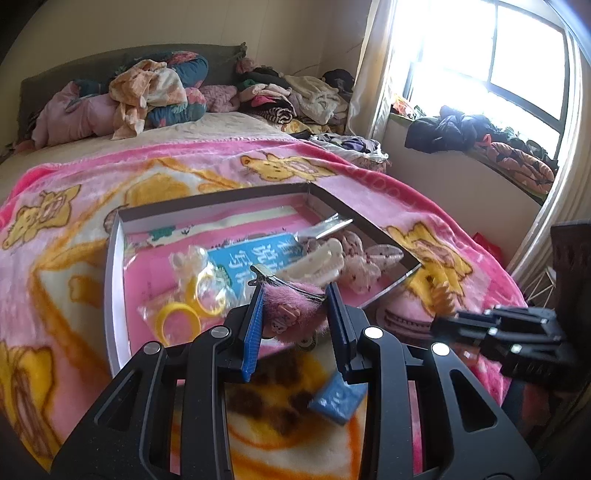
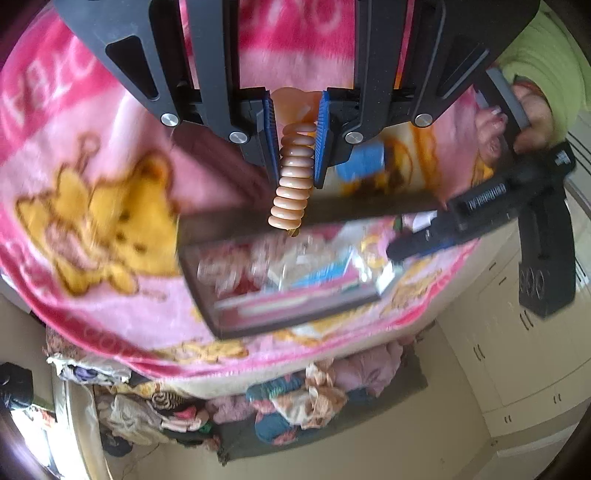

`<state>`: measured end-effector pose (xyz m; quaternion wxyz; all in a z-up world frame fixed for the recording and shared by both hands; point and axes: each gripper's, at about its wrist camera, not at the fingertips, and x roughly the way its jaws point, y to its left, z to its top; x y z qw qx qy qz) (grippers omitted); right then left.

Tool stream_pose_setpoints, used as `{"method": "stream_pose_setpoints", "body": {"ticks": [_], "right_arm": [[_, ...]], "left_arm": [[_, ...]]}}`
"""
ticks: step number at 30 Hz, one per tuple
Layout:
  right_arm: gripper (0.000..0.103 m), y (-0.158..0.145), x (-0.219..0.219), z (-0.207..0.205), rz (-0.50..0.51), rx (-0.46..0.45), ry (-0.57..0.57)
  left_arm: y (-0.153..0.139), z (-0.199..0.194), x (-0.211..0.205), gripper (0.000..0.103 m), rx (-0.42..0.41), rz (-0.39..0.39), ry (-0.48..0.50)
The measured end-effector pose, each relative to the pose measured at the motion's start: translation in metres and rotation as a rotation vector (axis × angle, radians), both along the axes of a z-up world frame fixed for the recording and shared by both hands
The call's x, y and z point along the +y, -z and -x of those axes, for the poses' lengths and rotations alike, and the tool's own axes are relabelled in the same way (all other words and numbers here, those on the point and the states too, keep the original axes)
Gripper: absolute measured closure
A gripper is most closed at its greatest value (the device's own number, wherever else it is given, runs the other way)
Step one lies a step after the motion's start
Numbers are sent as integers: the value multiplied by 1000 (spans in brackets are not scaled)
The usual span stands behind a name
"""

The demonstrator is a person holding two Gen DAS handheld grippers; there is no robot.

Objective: Organize jewelry
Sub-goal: 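Carry the pink clip and spiral tie with both tools over the box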

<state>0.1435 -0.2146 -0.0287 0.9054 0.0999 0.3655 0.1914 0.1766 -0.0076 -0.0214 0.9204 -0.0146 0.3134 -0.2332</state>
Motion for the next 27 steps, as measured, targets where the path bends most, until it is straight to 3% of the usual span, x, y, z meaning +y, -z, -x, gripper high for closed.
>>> {"method": "stream_pose_setpoints", "body": {"ticks": [11,27], "right_arm": [[86,-27,-6,-38,9,-68,24],[86,-27,-8,-90,26,-72,28]], "left_arm": [[-2,-21,-5,79,-10,-9,-19],[10,-46,-12,79,18,-30,-45]]}}
